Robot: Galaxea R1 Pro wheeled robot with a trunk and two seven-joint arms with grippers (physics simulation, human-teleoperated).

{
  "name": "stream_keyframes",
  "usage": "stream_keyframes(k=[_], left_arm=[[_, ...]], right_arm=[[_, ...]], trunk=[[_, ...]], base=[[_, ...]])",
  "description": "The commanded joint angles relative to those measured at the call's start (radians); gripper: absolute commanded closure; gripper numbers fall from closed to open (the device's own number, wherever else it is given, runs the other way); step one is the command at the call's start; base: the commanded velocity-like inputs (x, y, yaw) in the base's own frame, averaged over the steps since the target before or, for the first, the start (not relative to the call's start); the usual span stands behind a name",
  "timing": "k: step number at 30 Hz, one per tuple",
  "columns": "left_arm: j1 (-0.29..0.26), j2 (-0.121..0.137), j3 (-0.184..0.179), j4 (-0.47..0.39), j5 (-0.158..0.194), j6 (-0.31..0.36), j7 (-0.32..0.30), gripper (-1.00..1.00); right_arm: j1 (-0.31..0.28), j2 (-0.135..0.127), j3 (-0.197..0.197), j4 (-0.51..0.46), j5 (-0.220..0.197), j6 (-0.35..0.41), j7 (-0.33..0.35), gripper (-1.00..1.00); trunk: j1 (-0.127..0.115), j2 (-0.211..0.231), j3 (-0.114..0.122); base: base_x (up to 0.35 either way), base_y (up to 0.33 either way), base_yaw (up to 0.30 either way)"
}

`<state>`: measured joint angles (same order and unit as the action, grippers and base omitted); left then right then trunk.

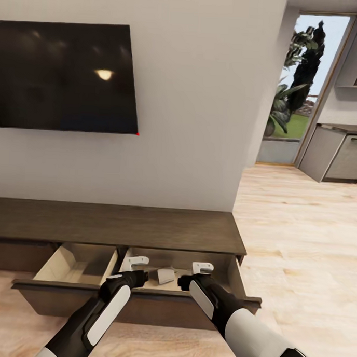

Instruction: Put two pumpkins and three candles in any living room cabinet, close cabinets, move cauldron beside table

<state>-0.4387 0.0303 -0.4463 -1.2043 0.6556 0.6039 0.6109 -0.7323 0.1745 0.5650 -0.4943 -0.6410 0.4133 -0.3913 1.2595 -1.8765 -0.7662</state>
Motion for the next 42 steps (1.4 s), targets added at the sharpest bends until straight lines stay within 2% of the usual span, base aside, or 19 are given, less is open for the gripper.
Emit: stream_keyframes(k=[1,24,26,31,34,42], left_arm=[[-0.001,0.001,-0.003,-0.001,0.01,0.0,0.01,-1.0],[-0.001,0.002,-0.005,-0.001,0.012,0.004,0.007,-1.0],[-0.002,0.001,-0.004,-0.001,0.019,0.025,0.004,-1.0],[-0.002,0.002,0.0,-0.003,0.073,0.105,-0.004,-1.0],[-0.002,0.002,0.002,-0.003,0.076,0.107,-0.005,-1.0],[-0.002,0.002,0.006,-0.003,0.078,0.109,-0.004,-1.0]], right_arm=[[-0.001,0.0,0.004,-0.001,-0.006,0.003,-0.006,-1.0],[-0.001,0.0,0.004,-0.001,-0.006,0.003,0.003,-1.0],[-0.001,0.0,0.004,-0.001,-0.006,0.003,0.003,-1.0],[-0.001,0.0,0.004,-0.001,-0.006,0.002,0.003,-1.0],[-0.001,0.0,0.004,-0.001,-0.006,0.002,0.003,-1.0],[-0.001,0.0,0.004,-0.001,-0.006,0.002,0.003,-1.0]], trunk=[[-0.005,0.007,0.002],[-0.093,0.168,0.074],[-0.1,0.182,0.081],[-0.104,0.189,0.084],[-0.104,0.189,0.084],[-0.135,0.245,0.109]], base=[[-0.319,0.0,0.0],[-0.29,0.0,0.0],[-0.223,0.0,0.0],[-0.222,0.0,0.0],[-0.216,0.0,0.0],[-0.086,0.0,0.0]])
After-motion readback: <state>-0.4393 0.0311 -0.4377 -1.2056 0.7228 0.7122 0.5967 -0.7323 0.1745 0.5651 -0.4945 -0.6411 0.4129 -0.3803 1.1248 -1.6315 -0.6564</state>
